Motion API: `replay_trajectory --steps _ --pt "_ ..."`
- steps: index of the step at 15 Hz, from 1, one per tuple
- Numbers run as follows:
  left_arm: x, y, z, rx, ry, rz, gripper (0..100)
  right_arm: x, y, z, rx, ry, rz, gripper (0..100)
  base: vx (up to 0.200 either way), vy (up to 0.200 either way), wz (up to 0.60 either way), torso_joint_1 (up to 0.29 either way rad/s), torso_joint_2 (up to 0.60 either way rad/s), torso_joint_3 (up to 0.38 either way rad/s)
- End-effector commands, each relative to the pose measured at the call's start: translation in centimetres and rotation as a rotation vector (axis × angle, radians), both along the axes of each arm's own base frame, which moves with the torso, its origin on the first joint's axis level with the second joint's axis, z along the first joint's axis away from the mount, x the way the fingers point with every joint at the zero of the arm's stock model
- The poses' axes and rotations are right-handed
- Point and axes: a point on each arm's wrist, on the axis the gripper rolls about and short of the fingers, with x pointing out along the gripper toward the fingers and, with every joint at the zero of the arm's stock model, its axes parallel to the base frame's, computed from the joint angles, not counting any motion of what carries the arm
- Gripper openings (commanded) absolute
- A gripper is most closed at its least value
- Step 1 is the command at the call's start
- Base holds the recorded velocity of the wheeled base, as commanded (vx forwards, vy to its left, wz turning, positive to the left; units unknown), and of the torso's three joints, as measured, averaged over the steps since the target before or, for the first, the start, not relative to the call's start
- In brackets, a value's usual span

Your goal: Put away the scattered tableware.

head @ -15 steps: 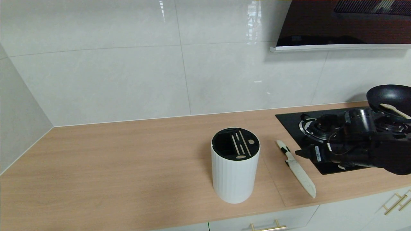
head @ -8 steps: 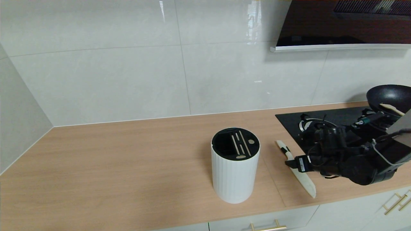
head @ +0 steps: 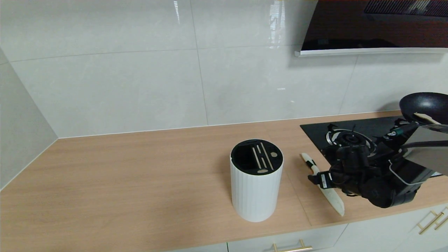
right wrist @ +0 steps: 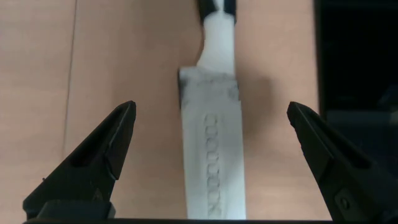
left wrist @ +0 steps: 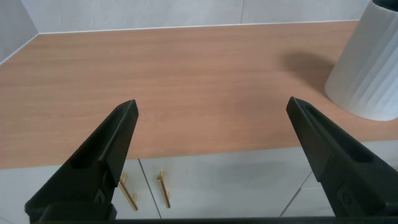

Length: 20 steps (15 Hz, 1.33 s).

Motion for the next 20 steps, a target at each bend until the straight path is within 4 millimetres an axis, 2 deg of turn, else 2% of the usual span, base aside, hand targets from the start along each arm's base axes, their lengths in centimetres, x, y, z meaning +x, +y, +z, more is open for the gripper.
replay_trajectory --steps 1,5,9,20 --pt "0.0 0.0 0.0 0.0 0.002 0.001 100 0.1 0.0 -1.2 -0.007 0.023 0.002 100 0.0 0.0 0.0 0.0 0.0 0.0" --pt "0.0 0.0 0.0 0.0 0.002 0.001 100 0.1 0.0 -1.3 -0.008 0.022 0.001 100 0.0 0.0 0.0 0.0 0.0 0.0" --pt "0.0 0.0 0.0 0.0 0.0 0.001 100 0.6 0.1 -2.2 -0.003 -0.013 0.003 100 0.0 0.0 0.0 0.0 0.0 0.0" --pt "0.0 0.0 0.0 0.0 0.002 -0.001 100 1.3 -0.1 -2.5 0.039 -0.037 0.034 100 0.0 0.0 0.0 0.0 0.0 0.0"
